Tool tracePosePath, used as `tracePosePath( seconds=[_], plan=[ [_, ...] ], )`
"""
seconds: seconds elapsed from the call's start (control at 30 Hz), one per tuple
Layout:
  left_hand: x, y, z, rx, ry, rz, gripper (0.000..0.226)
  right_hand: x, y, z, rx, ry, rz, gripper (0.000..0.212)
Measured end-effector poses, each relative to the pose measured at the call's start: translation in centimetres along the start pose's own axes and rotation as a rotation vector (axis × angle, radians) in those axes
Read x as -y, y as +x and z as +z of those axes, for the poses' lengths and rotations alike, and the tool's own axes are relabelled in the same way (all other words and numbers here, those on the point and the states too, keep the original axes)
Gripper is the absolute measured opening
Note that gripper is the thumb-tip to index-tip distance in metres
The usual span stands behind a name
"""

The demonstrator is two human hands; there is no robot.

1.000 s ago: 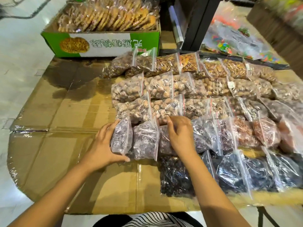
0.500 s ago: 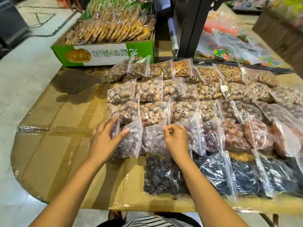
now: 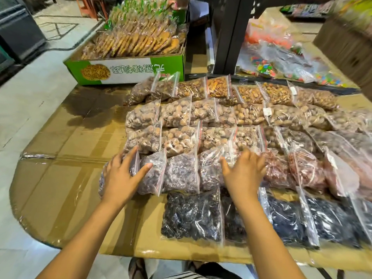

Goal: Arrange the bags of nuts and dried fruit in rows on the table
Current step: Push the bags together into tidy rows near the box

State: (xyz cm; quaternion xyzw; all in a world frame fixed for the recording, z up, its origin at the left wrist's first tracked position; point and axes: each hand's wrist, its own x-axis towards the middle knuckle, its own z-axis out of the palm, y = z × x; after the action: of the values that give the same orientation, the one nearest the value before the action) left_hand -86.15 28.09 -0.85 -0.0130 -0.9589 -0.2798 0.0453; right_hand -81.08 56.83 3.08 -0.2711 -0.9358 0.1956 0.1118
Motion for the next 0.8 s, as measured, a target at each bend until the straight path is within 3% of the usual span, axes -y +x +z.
tracePosePath(
  seconds=[0.07, 0.13, 0.23, 0.33, 0.43, 0.53, 0.63, 0.8],
  plan=[
    [-0.1, 0.1, 0.1, -0.009, 0.017, 0.005, 0.082, -1.2, 0.0, -0.1, 0.060, 0.219, 0.005, 0.016],
    [-0.2, 0.4, 0.2, -0.012, 0.019, 0.000, 0.084, -1.3, 0.1, -0.2, 0.118, 0.458, -0.017, 0.019],
    [-0.4, 0.4, 0.2, -0.011, 0.018, 0.009, 0.083, -1.3, 0.9, -0.6, 0.121, 0.608, 0.020, 0.021],
    [-0.5, 0.1, 0.0, 0.003, 0.031, -0.001, 0.086, -2.2, 1.6, 0.0, 0.187, 0.529, 0.018, 0.019],
    [-2.0, -0.3, -0.3, 0.004, 0.116, 0.010, 0.091, -3.5, 1.4, -0.3, 0.091, 0.500, 0.008, 0.019],
    [-5.0, -1.3, 0.0, 0.070, 0.174, 0.267, 0.091, -6.2, 1.8, -0.8, -0.034, 0.318, 0.118, 0.041],
    [-6.9, -1.4, 1.7, 0.237, 0.197, 0.458, 0.091, -8.3, 2.1, -0.8, -0.018, 0.164, 0.148, 0.050],
    [-6.7, 0.5, 4.3, 0.279, 0.081, 0.313, 0.101, -7.3, 1.1, -0.4, 0.010, 0.248, 0.159, 0.038]
  ],
)
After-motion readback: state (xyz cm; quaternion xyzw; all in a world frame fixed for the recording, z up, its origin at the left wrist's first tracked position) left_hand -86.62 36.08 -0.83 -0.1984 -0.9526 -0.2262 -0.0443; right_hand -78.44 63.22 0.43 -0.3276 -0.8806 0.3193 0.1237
